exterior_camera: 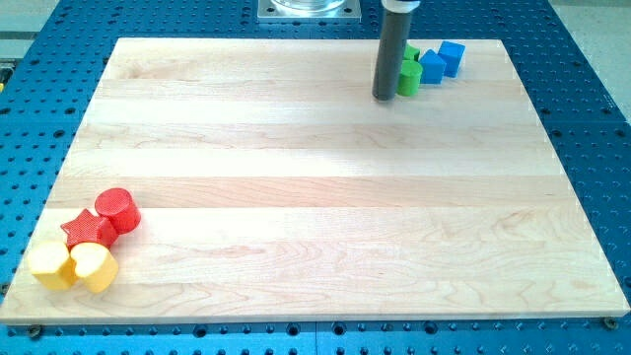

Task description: Move red blocks into the green blocks

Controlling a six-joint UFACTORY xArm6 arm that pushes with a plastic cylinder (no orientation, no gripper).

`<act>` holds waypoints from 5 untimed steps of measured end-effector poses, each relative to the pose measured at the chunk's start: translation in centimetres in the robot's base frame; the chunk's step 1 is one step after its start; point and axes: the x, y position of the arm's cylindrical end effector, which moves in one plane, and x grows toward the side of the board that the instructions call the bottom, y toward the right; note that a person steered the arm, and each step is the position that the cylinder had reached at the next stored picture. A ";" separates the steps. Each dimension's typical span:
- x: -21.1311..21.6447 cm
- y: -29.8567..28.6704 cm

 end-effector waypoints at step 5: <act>10.7 -5.3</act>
